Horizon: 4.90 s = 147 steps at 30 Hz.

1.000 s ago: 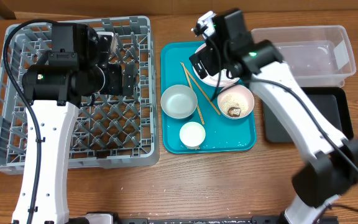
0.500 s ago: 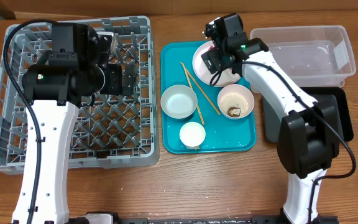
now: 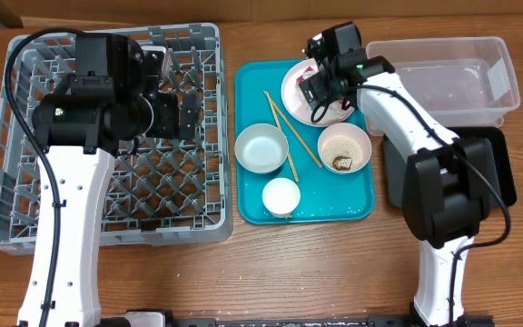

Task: Sort waste into correct bins and load items into the dishwasher
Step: 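Grasp the tissue and red wrapper on the white plate with right gripper, then carry the tissue and wrapper to the clear bin and release, then move right gripper to the pink bowl and grasp its rim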

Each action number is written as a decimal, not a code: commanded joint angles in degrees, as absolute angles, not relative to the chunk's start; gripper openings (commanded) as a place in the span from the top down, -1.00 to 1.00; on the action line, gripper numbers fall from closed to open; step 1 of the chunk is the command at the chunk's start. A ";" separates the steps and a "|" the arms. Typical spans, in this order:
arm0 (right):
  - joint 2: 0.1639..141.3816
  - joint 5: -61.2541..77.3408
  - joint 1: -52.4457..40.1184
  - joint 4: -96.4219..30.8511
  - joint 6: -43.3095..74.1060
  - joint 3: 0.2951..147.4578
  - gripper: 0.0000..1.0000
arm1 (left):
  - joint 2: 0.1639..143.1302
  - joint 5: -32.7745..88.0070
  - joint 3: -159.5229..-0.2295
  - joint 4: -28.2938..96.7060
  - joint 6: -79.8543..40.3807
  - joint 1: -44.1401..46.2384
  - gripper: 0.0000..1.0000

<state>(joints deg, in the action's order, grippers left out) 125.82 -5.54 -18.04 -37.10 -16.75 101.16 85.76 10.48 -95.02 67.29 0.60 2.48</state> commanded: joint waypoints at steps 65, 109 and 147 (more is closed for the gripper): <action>121.21 0.16 0.93 -67.77 22.28 120.88 -1.00 | 85.97 10.35 -96.16 67.11 1.13 2.26 -1.00; 107.48 -5.69 -25.78 -58.33 28.03 89.25 -0.05 | 85.97 10.11 -96.16 67.09 1.15 2.26 -1.00; 113.34 -4.86 -26.04 -45.91 16.64 78.72 0.92 | 86.00 10.13 -96.16 67.09 1.15 2.26 -1.00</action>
<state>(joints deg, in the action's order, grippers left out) 112.95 -4.03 -26.26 -45.84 16.51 79.26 85.76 10.31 -95.02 67.29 0.60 2.48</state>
